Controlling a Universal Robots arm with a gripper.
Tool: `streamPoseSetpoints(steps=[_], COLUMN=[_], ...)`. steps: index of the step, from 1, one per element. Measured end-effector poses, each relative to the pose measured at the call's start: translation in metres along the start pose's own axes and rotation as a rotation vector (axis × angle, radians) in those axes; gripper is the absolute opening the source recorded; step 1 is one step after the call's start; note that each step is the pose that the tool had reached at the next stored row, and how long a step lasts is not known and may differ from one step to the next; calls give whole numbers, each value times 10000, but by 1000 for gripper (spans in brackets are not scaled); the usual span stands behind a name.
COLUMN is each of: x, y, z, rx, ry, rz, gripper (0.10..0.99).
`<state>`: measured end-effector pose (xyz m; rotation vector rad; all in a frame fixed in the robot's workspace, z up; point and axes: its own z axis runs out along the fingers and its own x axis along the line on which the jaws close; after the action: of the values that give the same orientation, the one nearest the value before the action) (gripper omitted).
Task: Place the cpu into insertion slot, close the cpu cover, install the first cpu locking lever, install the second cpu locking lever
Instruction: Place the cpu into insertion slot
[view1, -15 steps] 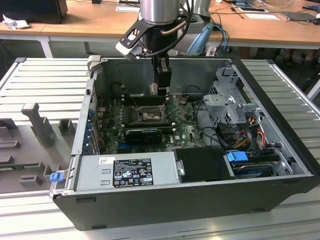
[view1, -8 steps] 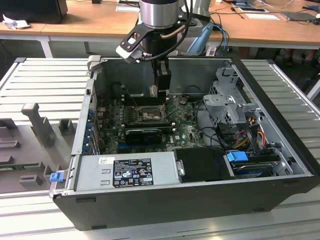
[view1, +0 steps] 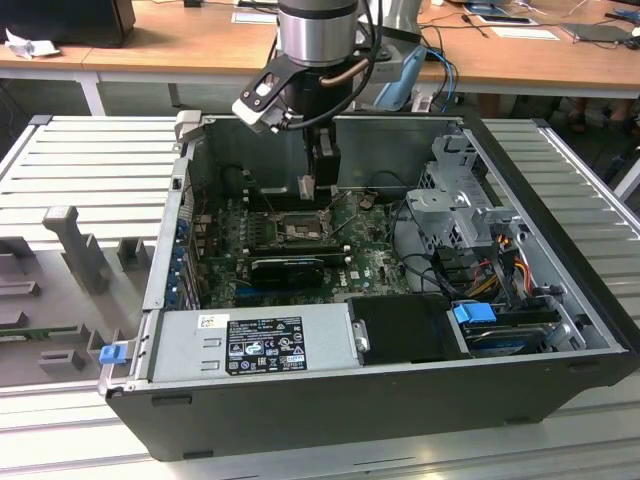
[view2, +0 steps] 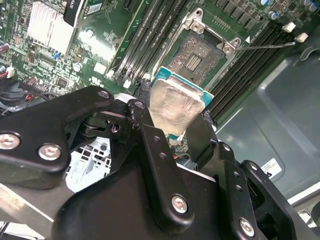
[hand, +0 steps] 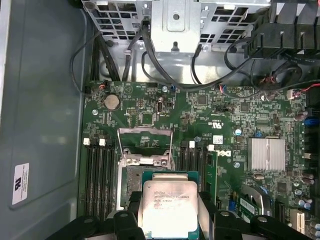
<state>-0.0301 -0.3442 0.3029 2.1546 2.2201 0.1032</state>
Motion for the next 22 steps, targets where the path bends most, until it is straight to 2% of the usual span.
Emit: streamPoseSetpoints(steps=[2,4,10,15,20,22], x=[2,1,0,-1,-1,0], y=[-3,-8,-13,-30,-45,-72], z=[37,107,167,244,342,394], rx=[20,40,66,70,69,71], ry=[1,1,27,29,28,29], rz=[0,2,6,10,10,9], gripper=[529,529,529,529,529,529])
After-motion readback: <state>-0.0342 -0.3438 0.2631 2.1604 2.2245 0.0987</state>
